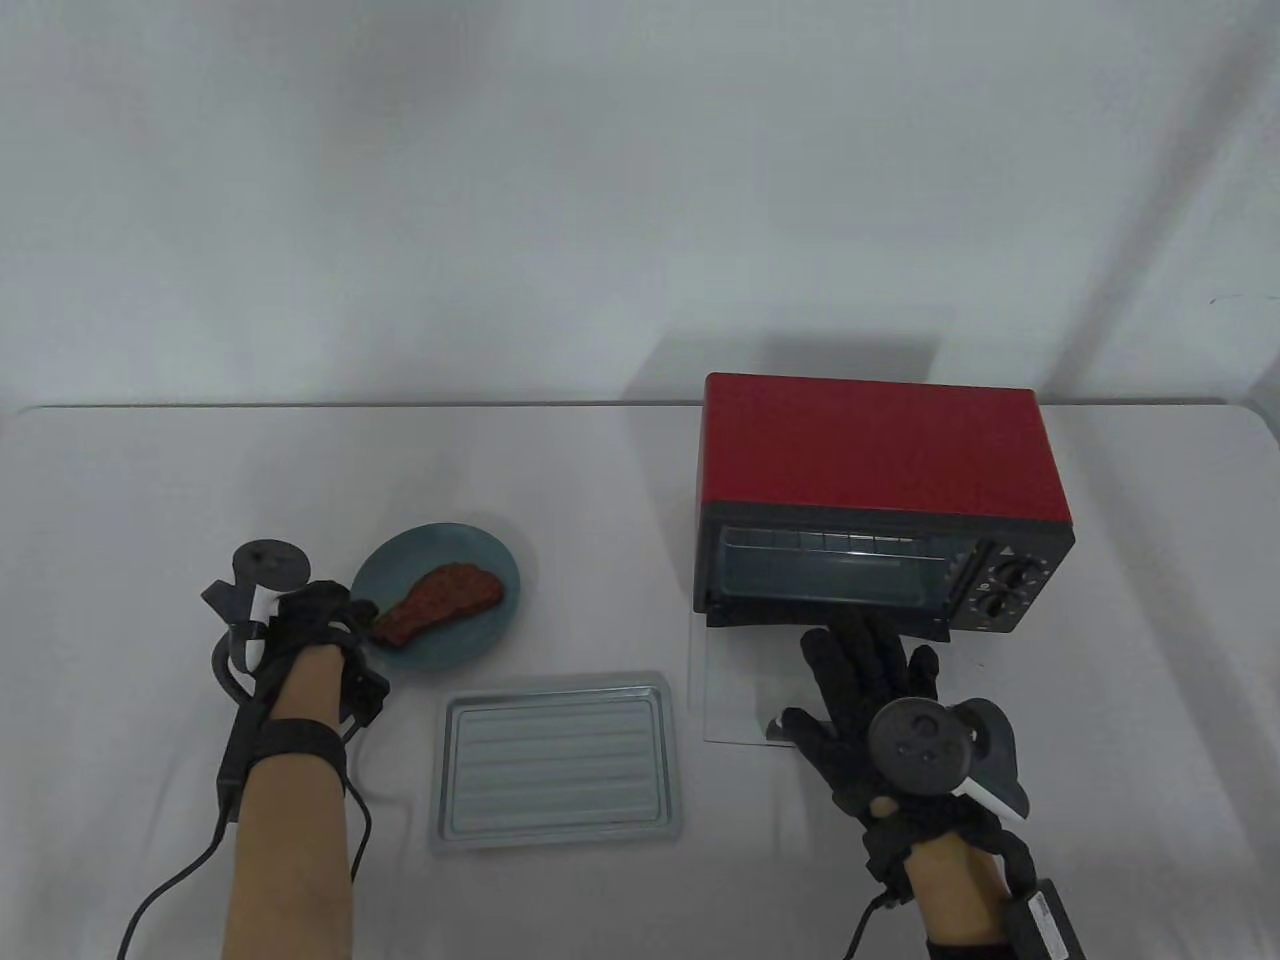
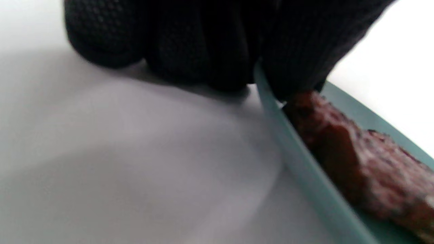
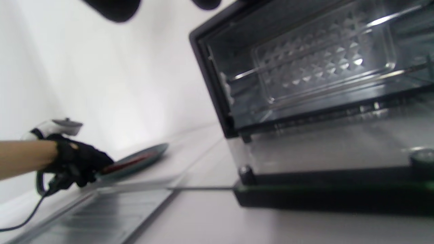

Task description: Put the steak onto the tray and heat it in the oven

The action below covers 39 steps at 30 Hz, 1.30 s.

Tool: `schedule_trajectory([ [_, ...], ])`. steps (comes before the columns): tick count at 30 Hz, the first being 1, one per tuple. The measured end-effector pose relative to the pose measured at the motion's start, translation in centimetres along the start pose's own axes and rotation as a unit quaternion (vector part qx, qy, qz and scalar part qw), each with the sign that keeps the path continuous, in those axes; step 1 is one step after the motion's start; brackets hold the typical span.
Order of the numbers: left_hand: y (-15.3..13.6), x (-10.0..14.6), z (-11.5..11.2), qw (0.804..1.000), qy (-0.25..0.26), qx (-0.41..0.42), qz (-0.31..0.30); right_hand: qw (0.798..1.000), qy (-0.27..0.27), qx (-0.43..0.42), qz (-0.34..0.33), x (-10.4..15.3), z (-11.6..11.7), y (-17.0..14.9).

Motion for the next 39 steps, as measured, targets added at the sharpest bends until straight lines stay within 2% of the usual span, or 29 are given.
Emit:
schedule_trajectory([
  [3,-1.2,0.0,-0.4,0.996,-0.004,0.088,0.026,1.000,0.000,-0.009,0.004,0.1,0.0,-0.2],
  [5,-1.8,0.1,-0.5,0.987,-0.006,0.158,0.035,1.000,-0.002,-0.010,0.004,0.1,0.0,-0.2],
  [6,-2.2,0.2,-0.6,0.980,-0.023,0.192,0.041,1.000,-0.003,-0.013,0.004,0.1,0.0,-0.2],
  [8,-2.5,0.4,-0.5,0.971,-0.029,0.234,0.026,1.000,-0.003,-0.015,0.002,0.0,0.1,-0.3],
  [10,-2.9,0.7,-0.3,0.959,-0.021,0.283,-0.014,1.000,-0.008,-0.030,0.003,0.1,0.0,-0.3],
  [14,-2.7,2.4,0.9,0.948,0.020,0.314,-0.049,0.999,-0.022,-0.044,-0.001,0.2,-0.5,-0.3],
  [16,-1.7,3.7,1.4,0.940,0.001,0.335,-0.067,0.998,-0.031,-0.047,-0.005,0.3,-0.9,-0.3],
  [20,0.9,7.1,2.0,0.943,-0.039,0.316,-0.099,0.997,-0.042,-0.058,-0.011,0.5,-1.5,-0.3],
  [22,2.0,9.2,1.3,0.941,-0.069,0.313,-0.106,0.997,-0.046,-0.063,-0.012,0.6,-1.8,-0.4],
  [26,3.2,11.8,-0.5,0.943,-0.087,0.297,-0.122,0.996,-0.053,-0.075,-0.016,0.7,-2.0,-0.3],
  [32,3.6,13.1,-3.2,0.946,-0.084,0.273,-0.153,0.995,-0.048,-0.087,-0.016,0.7,-1.8,-0.3],
  [35,4.1,13.1,-3.1,0.955,-0.071,0.229,-0.175,0.994,-0.048,-0.093,-0.014,0.7,-1.7,-0.3],
  [39,4.2,13.0,-3.0,0.955,-0.063,0.221,-0.186,0.994,-0.044,-0.096,-0.008,0.7,-1.6,-0.3],
])
Point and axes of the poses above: the tracker on the back of each hand, its own y axis roughly to the thumb side, its own x axis roughly from the fingertips to the wrist, z = x × y, the point moved 5 cm from there along -x, roughly from the wrist to the fingertips, and after that the axes turned 12 degrees about -z, right-handed, at the moved point
